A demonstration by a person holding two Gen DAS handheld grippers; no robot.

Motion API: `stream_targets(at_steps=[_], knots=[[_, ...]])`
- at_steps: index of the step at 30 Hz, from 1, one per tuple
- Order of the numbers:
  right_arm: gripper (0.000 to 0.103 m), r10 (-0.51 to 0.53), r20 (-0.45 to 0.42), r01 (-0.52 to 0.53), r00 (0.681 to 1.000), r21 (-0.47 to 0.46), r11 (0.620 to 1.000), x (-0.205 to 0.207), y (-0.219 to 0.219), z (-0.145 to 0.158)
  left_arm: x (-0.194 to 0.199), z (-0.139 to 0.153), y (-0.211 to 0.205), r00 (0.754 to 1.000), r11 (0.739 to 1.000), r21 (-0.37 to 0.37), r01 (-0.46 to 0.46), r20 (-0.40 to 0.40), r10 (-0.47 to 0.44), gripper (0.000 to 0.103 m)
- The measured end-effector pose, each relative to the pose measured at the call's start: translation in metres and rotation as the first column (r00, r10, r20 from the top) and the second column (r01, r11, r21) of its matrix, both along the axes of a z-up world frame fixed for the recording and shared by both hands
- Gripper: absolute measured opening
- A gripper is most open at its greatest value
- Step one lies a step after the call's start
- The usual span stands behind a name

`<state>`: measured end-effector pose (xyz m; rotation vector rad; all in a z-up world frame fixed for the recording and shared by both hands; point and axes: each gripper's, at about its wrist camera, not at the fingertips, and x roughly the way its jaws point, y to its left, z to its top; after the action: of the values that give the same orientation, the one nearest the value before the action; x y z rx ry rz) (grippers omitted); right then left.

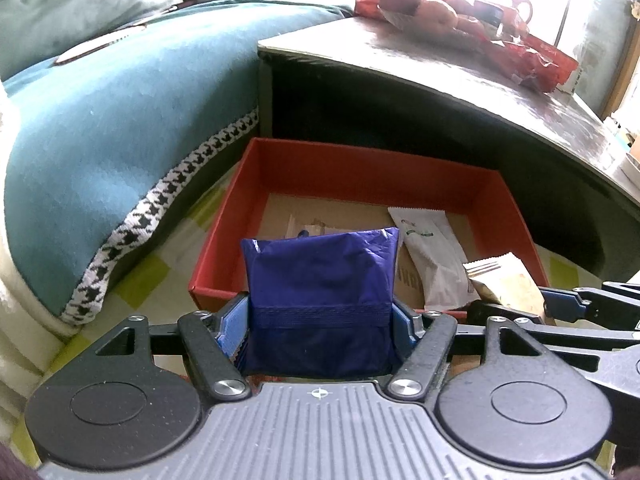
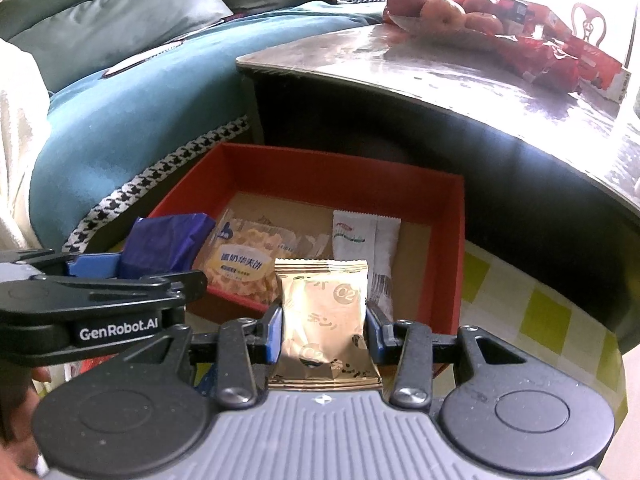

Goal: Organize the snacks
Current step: 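Carry the blue pouch in the left tool and gold packet in the right tool over the red box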

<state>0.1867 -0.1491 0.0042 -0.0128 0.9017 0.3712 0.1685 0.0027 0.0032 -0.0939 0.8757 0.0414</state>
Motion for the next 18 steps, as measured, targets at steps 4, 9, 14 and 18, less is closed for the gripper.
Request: stream_targets(at_steps=[4, 9, 14, 18], knots=[[0.043, -0.009, 0.006, 0.009, 1.0, 0.001, 1.0, 0.008, 0.001, 0.0, 0.007, 0.001, -0.002, 1.0, 1.0, 0.01, 0.0, 0.008, 0.0, 0.076], [0.043, -0.016, 0.011, 0.016, 1.0, 0.004, 1.0, 0.022, 0.004, -0.002, 0.018, 0.001, -0.001, 1.0, 1.0, 0.019, -0.01, 0.013, 0.01, 0.076], [0.043, -0.018, 0.015, 0.018, 1.0, 0.004, 1.0, 0.036, 0.009, -0.005, 0.032, -0.001, 0.003, 1.0, 0.999, 0.021, -0.026, 0.017, 0.025, 0.076], [0.043, -0.021, 0.009, 0.021, 1.0, 0.002, 1.0, 0.047, 0.011, -0.011, 0.043, -0.006, 0.007, 0.999, 0.999, 0.017, -0.037, 0.008, 0.037, 0.076]])
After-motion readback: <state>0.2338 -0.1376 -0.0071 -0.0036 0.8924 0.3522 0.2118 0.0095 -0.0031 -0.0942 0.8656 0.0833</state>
